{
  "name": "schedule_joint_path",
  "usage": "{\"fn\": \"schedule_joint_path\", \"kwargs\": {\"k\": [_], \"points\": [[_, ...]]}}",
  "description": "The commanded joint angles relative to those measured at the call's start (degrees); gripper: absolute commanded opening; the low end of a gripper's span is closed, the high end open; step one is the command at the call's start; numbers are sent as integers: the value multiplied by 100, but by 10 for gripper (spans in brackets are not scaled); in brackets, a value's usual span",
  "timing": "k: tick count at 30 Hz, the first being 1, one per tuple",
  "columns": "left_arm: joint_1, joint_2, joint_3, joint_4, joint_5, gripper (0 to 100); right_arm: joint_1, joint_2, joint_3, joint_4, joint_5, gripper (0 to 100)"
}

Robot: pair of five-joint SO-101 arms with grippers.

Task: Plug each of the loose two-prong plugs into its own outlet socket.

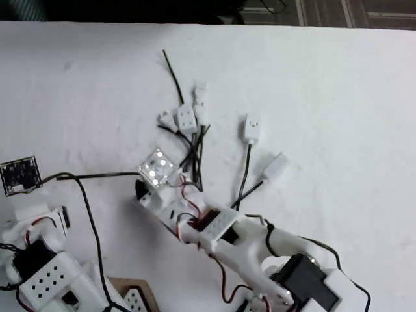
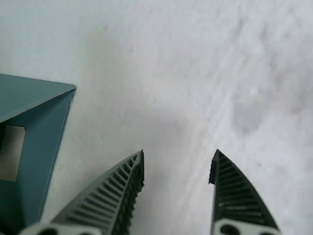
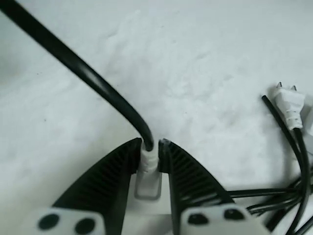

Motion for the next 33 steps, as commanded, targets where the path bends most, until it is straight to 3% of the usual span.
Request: {"fn": "schedule_joint_path", "kwargs": {"k": [1, 11, 21, 33], "points": [[101, -75, -18, -18, 44, 226, -57, -127, -79, 180, -44, 17], [101, -75, -18, -18, 44, 226, -57, 330, -176, 374, 413, 17], [101, -75, -18, -18, 44, 226, -22, 295, -844, 2273, 492, 17], [101, -75, -9, -26, 44, 226, -22, 347, -1398, 3398, 1029, 17]]}}
